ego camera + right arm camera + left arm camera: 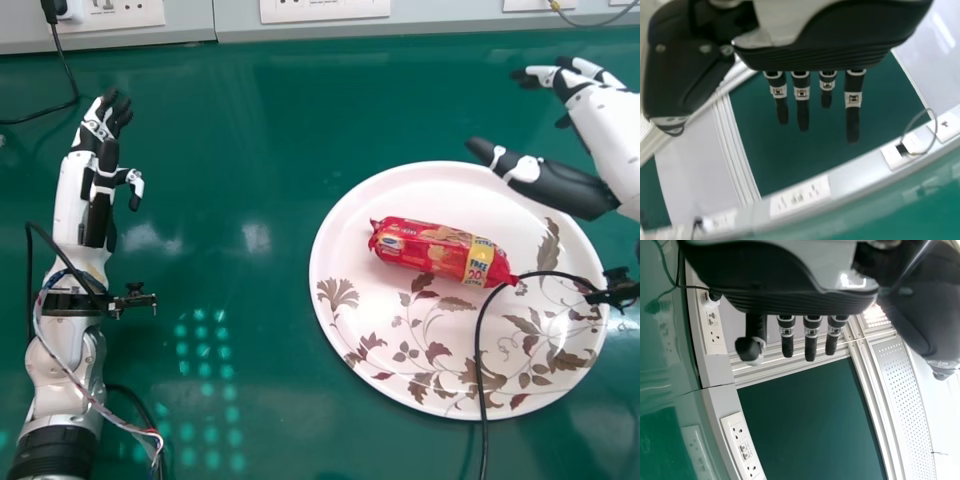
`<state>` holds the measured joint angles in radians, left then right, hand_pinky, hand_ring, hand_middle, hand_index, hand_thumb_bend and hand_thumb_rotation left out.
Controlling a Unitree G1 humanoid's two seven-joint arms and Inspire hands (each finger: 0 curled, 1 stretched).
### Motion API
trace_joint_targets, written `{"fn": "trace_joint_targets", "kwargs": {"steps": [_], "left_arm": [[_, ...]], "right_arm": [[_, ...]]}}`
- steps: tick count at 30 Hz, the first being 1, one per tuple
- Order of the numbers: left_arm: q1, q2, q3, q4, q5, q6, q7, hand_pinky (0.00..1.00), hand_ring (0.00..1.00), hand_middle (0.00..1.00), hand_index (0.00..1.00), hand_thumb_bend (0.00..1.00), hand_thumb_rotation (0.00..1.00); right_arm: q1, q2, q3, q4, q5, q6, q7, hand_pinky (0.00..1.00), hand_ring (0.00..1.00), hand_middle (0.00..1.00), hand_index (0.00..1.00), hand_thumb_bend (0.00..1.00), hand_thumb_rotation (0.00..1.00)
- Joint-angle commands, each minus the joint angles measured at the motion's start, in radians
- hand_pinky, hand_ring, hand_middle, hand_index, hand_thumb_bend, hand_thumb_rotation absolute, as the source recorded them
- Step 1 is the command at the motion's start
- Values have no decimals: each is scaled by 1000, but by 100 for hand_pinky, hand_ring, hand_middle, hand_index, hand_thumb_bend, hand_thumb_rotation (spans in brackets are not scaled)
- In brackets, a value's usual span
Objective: Pick up biscuit and place it in the plate
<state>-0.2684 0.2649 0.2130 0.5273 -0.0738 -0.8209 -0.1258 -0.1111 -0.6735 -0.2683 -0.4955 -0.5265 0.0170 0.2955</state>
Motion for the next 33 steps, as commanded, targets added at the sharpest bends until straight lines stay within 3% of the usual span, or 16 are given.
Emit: {"fn": "trace_joint_targets", "kwargs": {"steps": [1,4,7,10,14,17,18,26,33], "left_arm": [[75,-80,-34,80,25,0,22,0,100,99,100,100,85],[74,-81,-40,55,36,23,34,0,100,100,100,100,85],[68,-80,-44,39,37,34,34,0,100,100,100,100,85],[59,-75,-46,44,46,35,40,0,100,100,100,100,86],[45,-76,-46,68,48,37,42,0,100,100,100,100,87],[29,-83,-46,89,45,37,46,0,100,100,100,100,87],[23,-85,-46,98,47,33,49,0,100,100,100,100,87],[-15,-91,-50,163,45,9,49,0,100,100,100,100,86],[-31,-98,-58,198,70,16,81,0,100,100,100,100,89]], "right_arm": [[-38,34,21,-6,20,26,-15,55,73,84,87,89,59],[-83,62,46,14,20,34,-40,53,69,79,82,80,51],[-126,103,70,22,29,84,-47,57,72,79,82,71,50],[-168,106,85,46,6,125,-49,59,73,79,82,63,56],[-237,128,100,75,1,247,-38,63,76,82,82,60,61],[-303,177,100,125,52,316,-56,66,79,84,83,59,57],[-328,189,101,156,70,319,-66,67,79,84,83,57,52],[-479,249,100,388,190,277,-155,76,85,88,87,51,50],[-516,249,134,467,209,281,-190,77,86,89,89,49,51]]}}
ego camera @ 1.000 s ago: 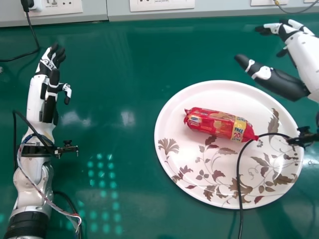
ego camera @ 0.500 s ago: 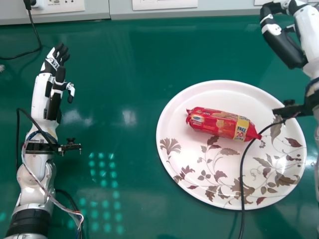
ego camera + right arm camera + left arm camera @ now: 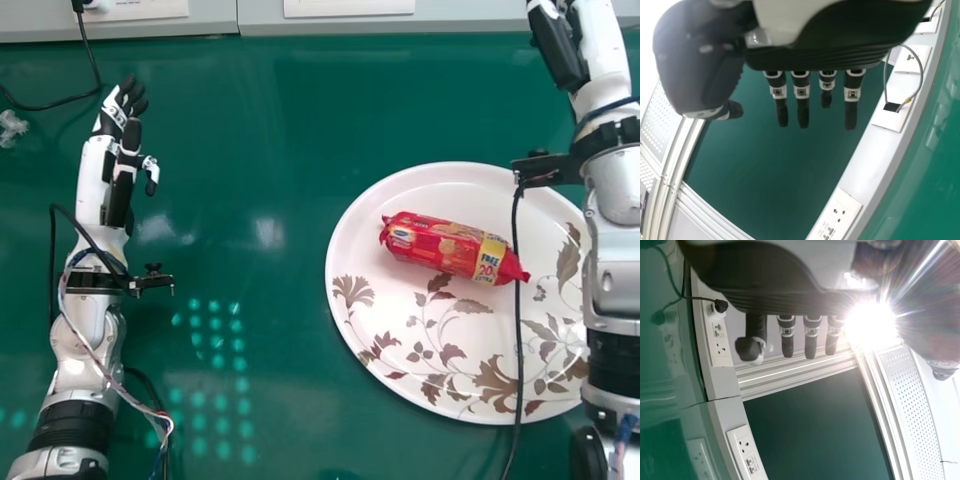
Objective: Pick up biscuit and place it in the plate
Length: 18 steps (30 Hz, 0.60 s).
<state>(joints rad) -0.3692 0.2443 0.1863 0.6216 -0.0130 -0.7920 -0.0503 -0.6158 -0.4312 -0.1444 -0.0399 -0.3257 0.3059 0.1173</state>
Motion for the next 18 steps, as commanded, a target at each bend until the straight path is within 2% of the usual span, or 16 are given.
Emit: {"fn": "trace_joint_targets", "kwargs": {"steps": [1,6,11,18], "left_arm": [[65,-80,-32,113,5,-17,2,0,100,100,100,100,88],[52,-94,-35,116,-8,-14,3,0,100,100,100,100,86],[51,-78,-31,143,2,-33,6,0,100,100,100,100,88],[56,-80,-25,142,-24,-24,-14,0,100,100,100,100,87]], "right_arm": [[-8,11,11,14,13,-10,-16,77,86,88,89,49,50],[17,31,14,10,39,-14,-38,78,86,88,89,47,47],[40,25,12,-19,43,-3,-44,78,86,88,88,47,48],[57,19,0,-63,50,24,-38,77,85,89,88,49,48]]}}
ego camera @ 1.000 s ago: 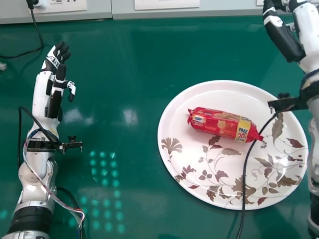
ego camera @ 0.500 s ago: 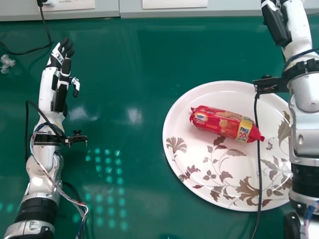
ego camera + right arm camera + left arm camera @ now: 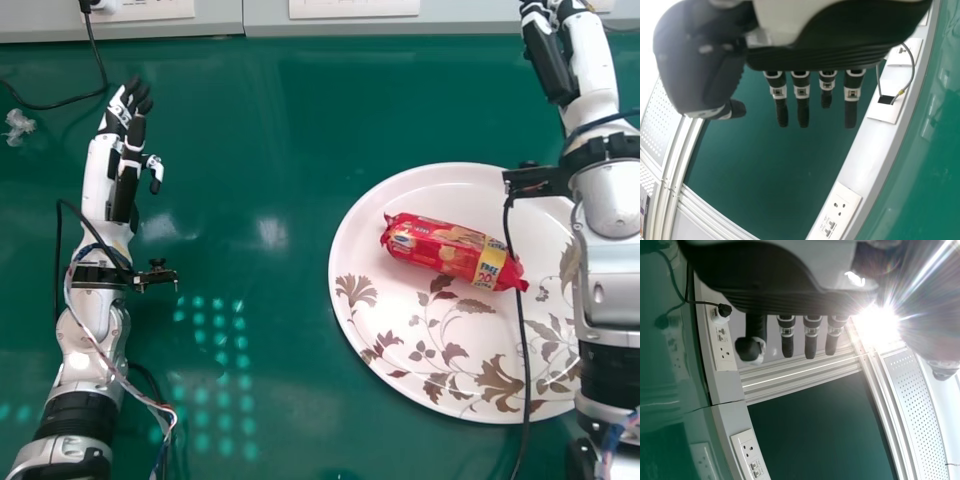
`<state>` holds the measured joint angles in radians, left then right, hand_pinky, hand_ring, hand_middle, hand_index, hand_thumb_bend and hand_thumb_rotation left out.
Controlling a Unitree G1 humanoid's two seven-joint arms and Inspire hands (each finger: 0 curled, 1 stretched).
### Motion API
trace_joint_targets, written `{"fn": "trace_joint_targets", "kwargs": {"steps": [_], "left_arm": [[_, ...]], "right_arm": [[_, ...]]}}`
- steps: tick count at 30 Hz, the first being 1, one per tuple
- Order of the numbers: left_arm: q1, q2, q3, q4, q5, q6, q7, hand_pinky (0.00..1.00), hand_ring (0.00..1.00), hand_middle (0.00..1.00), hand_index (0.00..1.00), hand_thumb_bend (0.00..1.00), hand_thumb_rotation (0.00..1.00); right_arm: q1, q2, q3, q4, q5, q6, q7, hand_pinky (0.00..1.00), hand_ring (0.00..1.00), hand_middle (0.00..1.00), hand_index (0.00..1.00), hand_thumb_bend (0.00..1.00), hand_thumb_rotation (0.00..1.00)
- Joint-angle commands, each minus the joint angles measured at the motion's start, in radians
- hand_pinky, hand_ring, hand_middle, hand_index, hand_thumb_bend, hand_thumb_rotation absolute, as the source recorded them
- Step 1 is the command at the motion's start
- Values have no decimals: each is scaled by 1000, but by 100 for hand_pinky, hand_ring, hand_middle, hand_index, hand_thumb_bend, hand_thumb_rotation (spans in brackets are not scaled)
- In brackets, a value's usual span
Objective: Pick up biscuit and place it in the plate
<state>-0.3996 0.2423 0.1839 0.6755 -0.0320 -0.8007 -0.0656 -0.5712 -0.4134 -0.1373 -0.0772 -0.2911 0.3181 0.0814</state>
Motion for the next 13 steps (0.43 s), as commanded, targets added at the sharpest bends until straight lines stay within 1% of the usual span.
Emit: {"fn": "trace_joint_targets", "kwargs": {"steps": [1,4,8,9,11,13], "left_arm": [[87,-77,-22,88,-5,-16,1,0,100,100,100,100,87],[87,-77,-22,91,-7,-18,3,0,100,100,100,100,86],[92,-75,-23,86,3,-12,16,0,100,100,100,100,87],[94,-74,-24,83,9,-7,22,0,100,100,100,100,88],[97,-72,-25,79,12,-6,26,0,100,100,100,100,88],[100,-73,-26,74,1,-4,17,0,100,100,100,100,87]], "right_arm": [[15,1,-11,-31,19,14,0,78,86,89,88,49,47],[26,-6,-16,-52,20,24,0,80,87,89,89,50,47],[40,-11,-36,-89,31,44,6,78,86,89,88,50,46],[49,-24,-34,-102,19,46,9,77,86,90,88,50,44],[69,-56,-36,-131,3,49,22,75,84,88,86,49,45],[89,-75,-51,-167,12,58,40,75,85,88,86,46,42]]}}
